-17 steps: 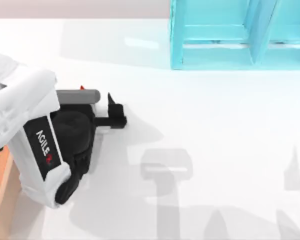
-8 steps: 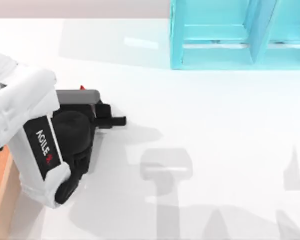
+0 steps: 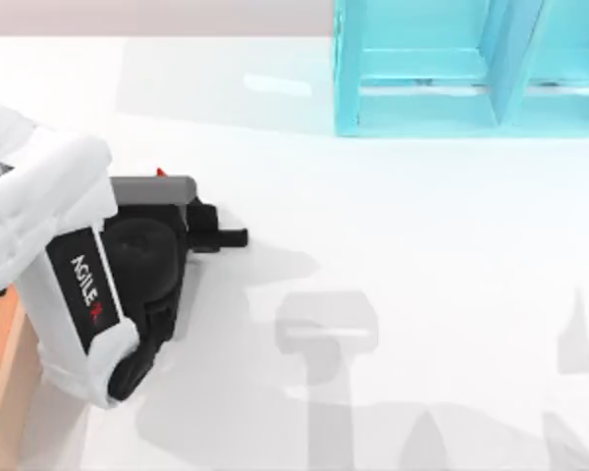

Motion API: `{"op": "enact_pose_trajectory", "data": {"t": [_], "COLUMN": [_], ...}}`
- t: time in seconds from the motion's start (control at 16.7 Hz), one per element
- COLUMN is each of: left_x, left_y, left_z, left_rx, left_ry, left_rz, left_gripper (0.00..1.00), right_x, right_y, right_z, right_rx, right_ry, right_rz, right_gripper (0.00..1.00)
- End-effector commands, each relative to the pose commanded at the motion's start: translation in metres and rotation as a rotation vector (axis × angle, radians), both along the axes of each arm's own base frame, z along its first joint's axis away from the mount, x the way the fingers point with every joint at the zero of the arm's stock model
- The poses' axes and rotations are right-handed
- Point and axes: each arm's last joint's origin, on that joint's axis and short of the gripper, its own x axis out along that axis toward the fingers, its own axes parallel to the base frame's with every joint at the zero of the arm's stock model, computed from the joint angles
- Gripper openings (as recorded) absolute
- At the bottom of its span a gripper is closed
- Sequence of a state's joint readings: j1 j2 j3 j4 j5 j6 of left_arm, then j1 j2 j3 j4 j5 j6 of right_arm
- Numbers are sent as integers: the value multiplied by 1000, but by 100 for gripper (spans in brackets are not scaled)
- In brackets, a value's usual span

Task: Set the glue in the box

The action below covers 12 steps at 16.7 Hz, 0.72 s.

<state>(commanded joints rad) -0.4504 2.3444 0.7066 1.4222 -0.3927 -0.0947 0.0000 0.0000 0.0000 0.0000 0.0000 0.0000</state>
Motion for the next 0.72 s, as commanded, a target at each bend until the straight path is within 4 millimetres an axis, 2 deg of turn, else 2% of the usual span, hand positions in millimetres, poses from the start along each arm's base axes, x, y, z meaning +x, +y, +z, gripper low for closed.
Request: {"op": "enact_pose_trajectory", "data": {"t": [0.24,0.36,0.48,0.72], "left_x": [0,1,3,4], "left_y": [-1,-1,-2,-2], "left_z": [1,8,25,73], "left_rx": [1,3,4,-2], "left_ry": [0,4,7,-5], "left_rz": [-3,-2,-2,-3], "left_gripper": [0,0,0,0], "right_x": [0,0,0,0], "right_y": [0,0,0,0], "right_z": [0,0,0,0], "right_rx": [0,0,0,0], "right_ry": [0,0,0,0], "right_rz": [0,0,0,0], "right_gripper": [100,100,100,100]}}
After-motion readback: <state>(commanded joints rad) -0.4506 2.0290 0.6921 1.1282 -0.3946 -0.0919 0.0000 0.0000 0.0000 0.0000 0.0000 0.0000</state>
